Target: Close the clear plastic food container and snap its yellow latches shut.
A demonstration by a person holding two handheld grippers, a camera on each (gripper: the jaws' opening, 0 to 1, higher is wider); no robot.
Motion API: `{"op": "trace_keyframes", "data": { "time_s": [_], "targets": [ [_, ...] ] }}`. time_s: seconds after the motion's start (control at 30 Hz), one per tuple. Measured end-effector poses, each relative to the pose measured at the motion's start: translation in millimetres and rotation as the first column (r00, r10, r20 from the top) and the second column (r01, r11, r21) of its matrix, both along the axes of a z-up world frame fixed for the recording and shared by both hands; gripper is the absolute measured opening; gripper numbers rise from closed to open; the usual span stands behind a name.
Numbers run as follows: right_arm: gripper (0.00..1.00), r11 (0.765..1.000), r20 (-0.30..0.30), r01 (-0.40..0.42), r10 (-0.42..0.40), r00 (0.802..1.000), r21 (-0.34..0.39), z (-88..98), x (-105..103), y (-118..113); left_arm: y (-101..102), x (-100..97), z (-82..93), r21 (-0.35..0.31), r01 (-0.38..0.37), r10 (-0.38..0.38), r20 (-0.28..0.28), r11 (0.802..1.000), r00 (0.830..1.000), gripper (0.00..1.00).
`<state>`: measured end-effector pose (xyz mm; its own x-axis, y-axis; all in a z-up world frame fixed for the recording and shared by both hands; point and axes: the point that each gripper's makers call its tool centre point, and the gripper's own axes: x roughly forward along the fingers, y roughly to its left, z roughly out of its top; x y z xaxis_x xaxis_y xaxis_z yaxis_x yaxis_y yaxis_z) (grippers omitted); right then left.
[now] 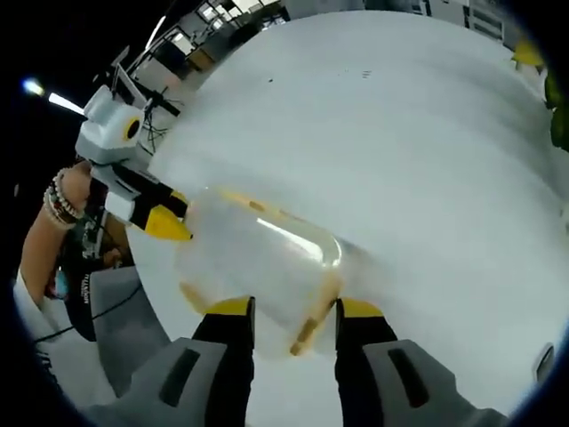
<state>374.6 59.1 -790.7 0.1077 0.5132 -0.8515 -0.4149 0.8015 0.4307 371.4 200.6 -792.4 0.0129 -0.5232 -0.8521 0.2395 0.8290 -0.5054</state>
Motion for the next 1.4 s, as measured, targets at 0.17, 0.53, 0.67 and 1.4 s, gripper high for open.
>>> {"op": "trace_keyframes", "data": {
  "time_s": [0.17,0.53,0.67,1.4],
  "targets": [
    [0.30,1.000,-0.015,-0.004,0.004,1.000,-0.011,0.3,-1.9,0.5,-0.9,-1.0,0.1,0.000,0.009,-0.009,-0.012,1.000,1.000,0.18],
    [0.29,1.000,-0.023,-0.001,0.001,1.000,-0.008,1.7,-11.2,3.5,-4.3,-6.3,1.4,-0.012,-0.003,0.003,-0.023,1.000,1.000,0.18],
    [0.26,0.999,-0.068,0.045,-0.043,0.997,0.027,-6.7,-15.4,3.4,-3.9,-7.0,1.7,-0.043,-0.025,0.024,-0.023,0.999,0.999,0.18],
    [0.31,0.991,0.000,-0.070,0.070,0.998,-0.114,0.9,1.4,11.4,-3.3,-0.9,2.3,-0.048,0.048,-0.045,0.056,0.998,0.997,0.21]
  ]
}}
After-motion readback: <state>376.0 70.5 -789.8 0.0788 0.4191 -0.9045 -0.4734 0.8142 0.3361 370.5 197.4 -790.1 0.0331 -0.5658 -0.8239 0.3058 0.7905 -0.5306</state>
